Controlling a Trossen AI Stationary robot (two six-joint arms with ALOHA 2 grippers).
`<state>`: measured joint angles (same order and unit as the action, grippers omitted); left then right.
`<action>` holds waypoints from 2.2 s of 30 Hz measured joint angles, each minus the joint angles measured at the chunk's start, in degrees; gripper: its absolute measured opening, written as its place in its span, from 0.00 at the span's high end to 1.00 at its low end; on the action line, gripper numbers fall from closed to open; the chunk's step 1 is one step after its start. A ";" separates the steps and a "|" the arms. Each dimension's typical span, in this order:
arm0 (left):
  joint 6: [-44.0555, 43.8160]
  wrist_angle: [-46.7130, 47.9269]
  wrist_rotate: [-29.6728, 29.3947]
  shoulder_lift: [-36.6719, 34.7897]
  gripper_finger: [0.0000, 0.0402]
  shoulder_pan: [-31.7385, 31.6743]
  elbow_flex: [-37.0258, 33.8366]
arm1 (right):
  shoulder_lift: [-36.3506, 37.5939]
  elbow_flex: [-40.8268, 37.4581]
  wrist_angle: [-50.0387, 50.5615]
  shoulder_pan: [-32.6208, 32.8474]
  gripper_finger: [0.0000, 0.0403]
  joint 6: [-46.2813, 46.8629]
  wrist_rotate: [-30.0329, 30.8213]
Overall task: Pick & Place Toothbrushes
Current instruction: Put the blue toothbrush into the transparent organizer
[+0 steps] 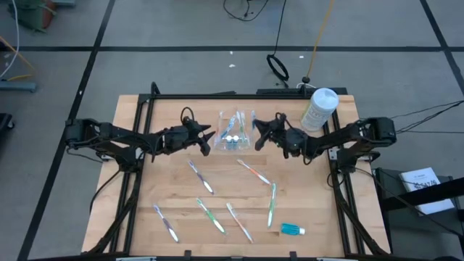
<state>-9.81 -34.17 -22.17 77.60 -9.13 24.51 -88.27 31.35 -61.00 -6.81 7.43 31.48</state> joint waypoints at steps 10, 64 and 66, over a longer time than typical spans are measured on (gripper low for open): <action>-3.20 0.26 0.95 0.00 0.59 0.37 0.00 | 2.85 0.09 -1.49 0.15 1.00 0.42 -4.34; -59.90 33.45 16.99 -6.63 0.59 22.19 3.54 | 2.78 0.07 19.19 -0.35 0.57 -9.99 -18.33; -66.66 36.38 14.53 -6.23 0.59 23.80 3.49 | 2.78 0.07 19.59 -0.35 0.56 -10.14 -19.47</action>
<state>-76.47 2.21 -7.65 71.37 14.67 28.00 -85.49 31.42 -41.41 -7.16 -2.72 12.01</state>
